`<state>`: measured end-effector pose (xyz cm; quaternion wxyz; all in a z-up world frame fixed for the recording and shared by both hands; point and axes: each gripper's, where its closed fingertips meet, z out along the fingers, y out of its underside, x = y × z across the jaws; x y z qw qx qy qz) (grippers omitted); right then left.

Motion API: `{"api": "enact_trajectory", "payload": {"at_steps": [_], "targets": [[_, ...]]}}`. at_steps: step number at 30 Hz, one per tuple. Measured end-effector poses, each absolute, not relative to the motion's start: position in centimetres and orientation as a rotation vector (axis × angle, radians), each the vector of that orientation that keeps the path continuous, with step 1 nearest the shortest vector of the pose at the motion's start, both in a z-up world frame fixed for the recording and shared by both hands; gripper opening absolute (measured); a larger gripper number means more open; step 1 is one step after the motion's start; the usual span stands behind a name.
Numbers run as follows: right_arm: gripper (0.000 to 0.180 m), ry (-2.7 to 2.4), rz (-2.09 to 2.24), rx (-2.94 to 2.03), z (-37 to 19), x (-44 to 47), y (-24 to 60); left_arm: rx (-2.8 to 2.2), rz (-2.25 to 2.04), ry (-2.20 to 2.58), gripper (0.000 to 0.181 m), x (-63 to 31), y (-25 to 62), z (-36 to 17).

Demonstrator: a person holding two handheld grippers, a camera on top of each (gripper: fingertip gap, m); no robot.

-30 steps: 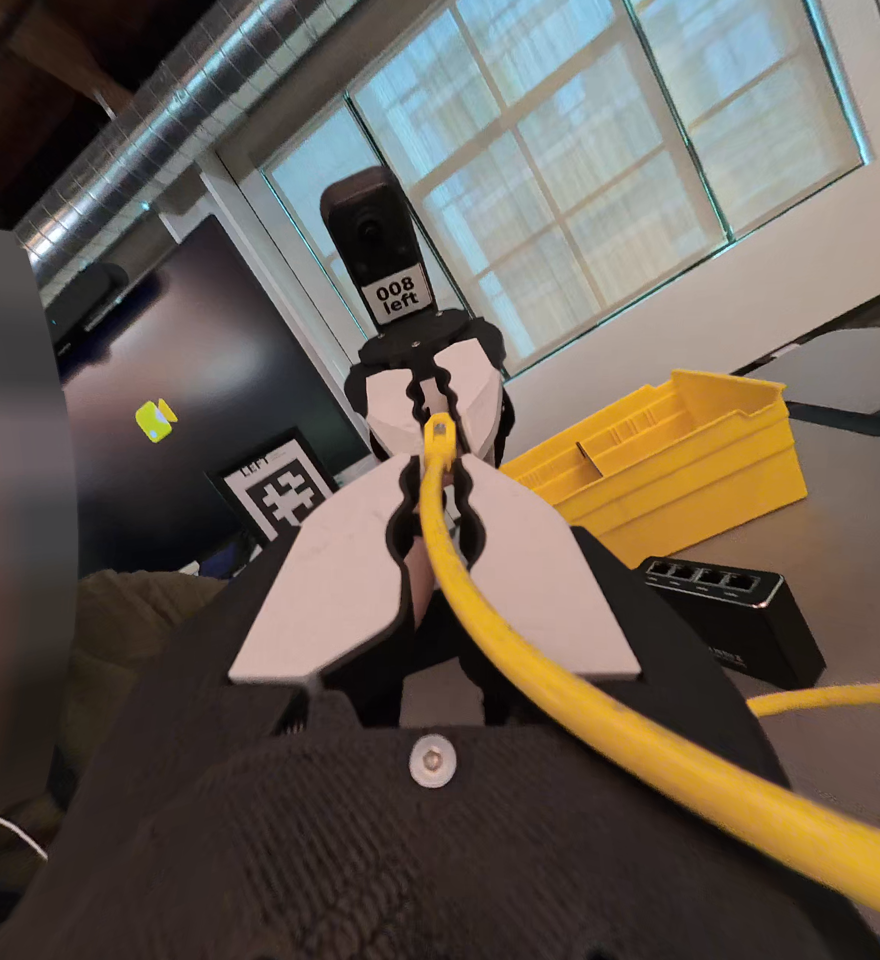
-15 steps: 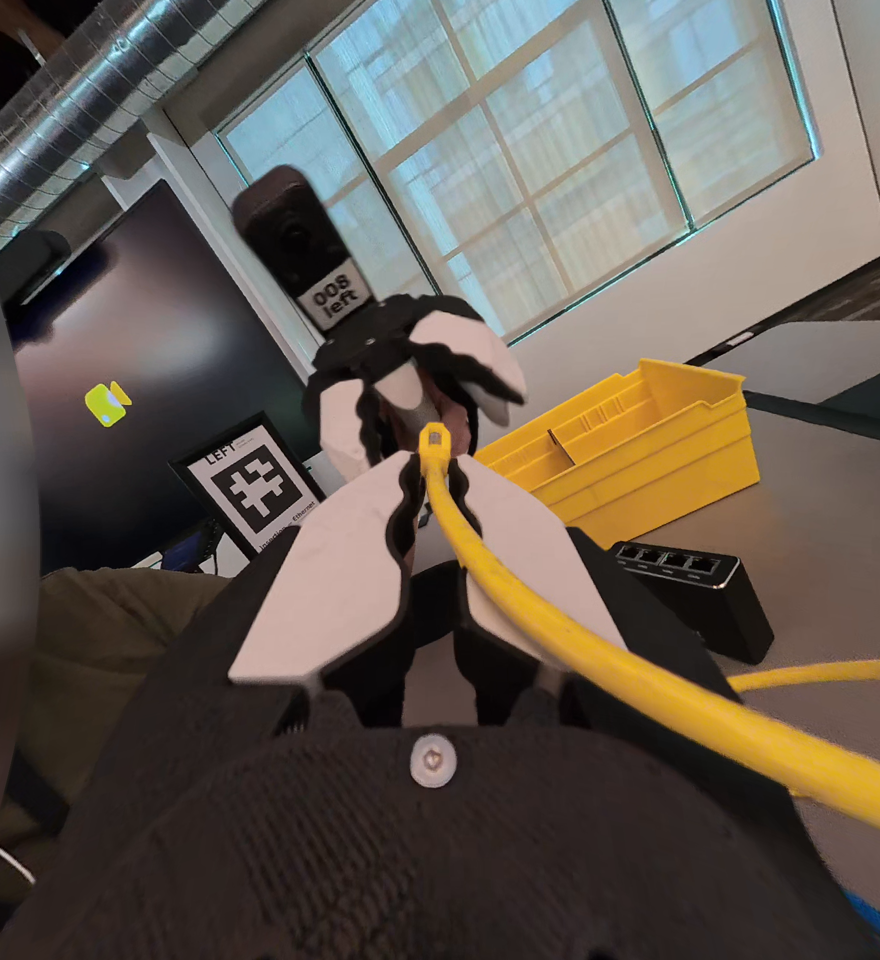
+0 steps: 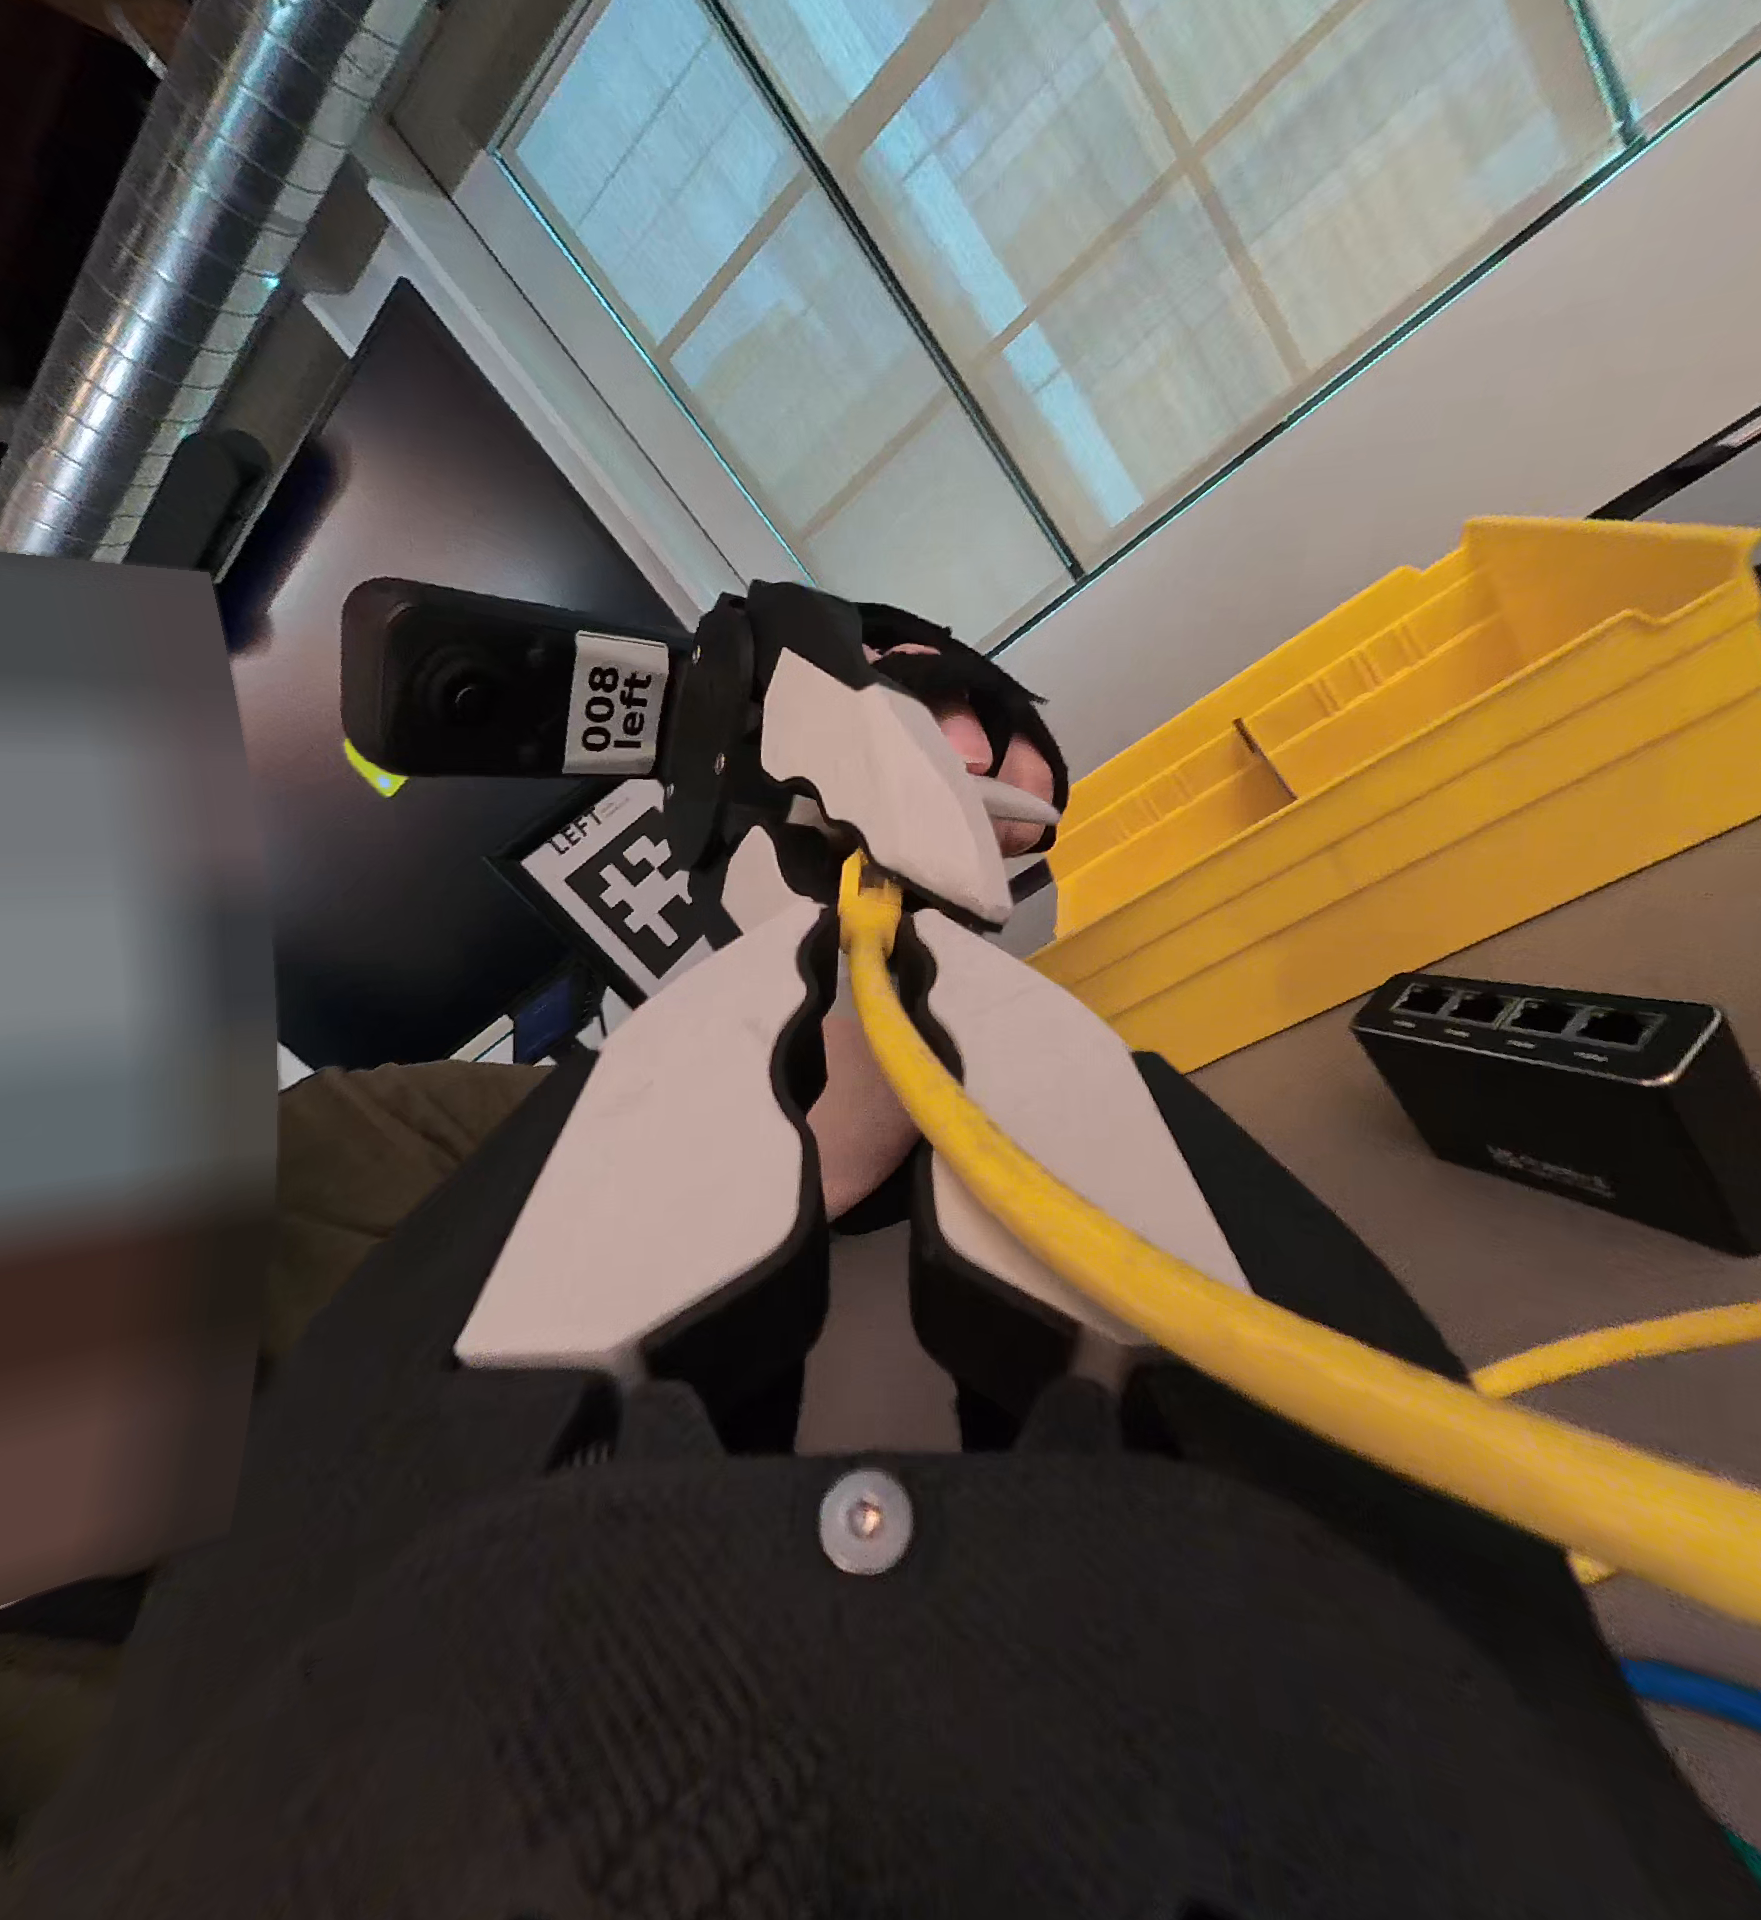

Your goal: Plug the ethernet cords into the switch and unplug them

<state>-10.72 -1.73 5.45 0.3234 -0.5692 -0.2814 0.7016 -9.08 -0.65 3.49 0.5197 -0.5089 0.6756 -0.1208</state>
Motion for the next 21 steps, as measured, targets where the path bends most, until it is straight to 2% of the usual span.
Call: {"api": "enact_trajectory", "payload": {"at_steps": [1,21], "targets": [[0.011,-0.743,1.844,-1.493,5.4,-10.8,-1.8,-1.215,-0.282,1.631,0.013,-9.1,-0.7,3.4],[0.011,-0.827,1.819,-1.613,3.6,-11.0,-2.4,-1.238,-0.221,1.752,0.012,-9.4,-1.2,1.3]]}}
